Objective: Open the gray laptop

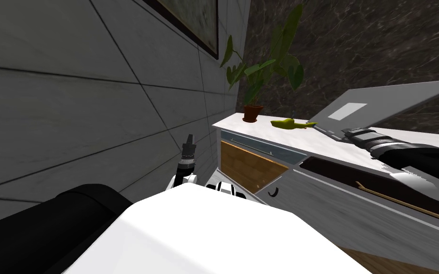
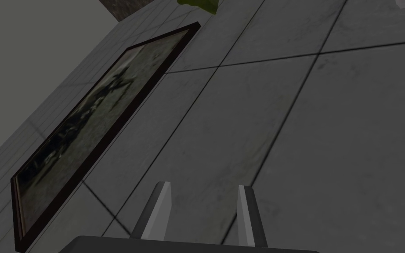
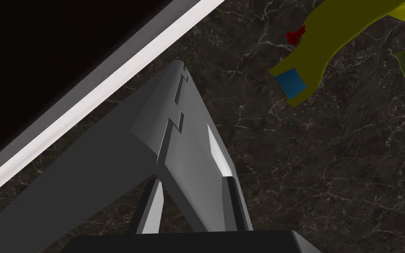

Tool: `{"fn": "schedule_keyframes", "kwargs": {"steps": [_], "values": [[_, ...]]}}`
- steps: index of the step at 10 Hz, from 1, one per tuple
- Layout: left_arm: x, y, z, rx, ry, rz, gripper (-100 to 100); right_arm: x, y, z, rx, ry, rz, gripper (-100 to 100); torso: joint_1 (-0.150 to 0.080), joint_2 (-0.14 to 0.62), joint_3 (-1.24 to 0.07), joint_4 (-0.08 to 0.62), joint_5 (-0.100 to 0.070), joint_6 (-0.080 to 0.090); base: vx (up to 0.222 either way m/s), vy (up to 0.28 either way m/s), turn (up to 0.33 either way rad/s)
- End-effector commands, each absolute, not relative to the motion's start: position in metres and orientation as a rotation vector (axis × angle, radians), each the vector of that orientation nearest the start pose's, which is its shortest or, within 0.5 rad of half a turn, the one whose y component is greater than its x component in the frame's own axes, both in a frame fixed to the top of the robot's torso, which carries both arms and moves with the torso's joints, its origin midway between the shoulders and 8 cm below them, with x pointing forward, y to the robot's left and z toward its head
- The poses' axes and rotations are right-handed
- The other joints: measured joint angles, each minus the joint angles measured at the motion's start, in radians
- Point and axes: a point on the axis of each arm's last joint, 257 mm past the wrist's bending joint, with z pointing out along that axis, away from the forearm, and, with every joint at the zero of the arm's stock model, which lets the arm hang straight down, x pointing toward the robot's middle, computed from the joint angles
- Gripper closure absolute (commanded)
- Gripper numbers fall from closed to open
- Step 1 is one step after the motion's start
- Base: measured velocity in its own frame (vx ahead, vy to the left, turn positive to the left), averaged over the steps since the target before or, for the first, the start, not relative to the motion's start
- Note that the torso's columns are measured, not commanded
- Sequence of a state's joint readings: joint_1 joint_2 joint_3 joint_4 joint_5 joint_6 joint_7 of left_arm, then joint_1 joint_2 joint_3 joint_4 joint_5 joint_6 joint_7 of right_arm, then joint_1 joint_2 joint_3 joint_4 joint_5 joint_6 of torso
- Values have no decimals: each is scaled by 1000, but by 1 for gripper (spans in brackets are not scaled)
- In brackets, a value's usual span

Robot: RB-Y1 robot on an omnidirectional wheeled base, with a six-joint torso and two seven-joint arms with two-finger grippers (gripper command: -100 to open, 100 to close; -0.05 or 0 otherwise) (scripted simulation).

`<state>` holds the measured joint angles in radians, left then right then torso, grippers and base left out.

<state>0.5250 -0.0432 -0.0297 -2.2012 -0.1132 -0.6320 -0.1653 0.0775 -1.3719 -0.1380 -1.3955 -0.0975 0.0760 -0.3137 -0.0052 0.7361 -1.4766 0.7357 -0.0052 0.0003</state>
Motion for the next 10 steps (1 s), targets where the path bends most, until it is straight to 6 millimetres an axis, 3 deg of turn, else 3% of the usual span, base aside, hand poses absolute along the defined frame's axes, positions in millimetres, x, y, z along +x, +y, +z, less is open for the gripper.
{"fn": "schedule_keyframes", "kwargs": {"steps": [1, 3, 4, 10], "values": [[338, 259, 6, -529, 665, -1112, 0, 509, -657, 18, 794, 1363, 345, 100, -1, -1, 0, 0, -1, 0, -15, -17, 24], [338, 259, 6, -529, 665, -1112, 0, 509, -657, 26, 794, 1349, 355, 100, -1, -1, 0, -2, -2, 0, -11, -10, 11], [338, 259, 6, -529, 665, -1112, 0, 511, -653, 40, 790, 1346, 364, -100, 0, -2, -1, -1, 0, 0, 1, 1, -31], [338, 259, 6, -529, 665, -1112, 0, 516, -636, 77, 774, 1354, 374, -100, 7, 3, 1, 3, 6, 0, 13, -10, -32]]}}
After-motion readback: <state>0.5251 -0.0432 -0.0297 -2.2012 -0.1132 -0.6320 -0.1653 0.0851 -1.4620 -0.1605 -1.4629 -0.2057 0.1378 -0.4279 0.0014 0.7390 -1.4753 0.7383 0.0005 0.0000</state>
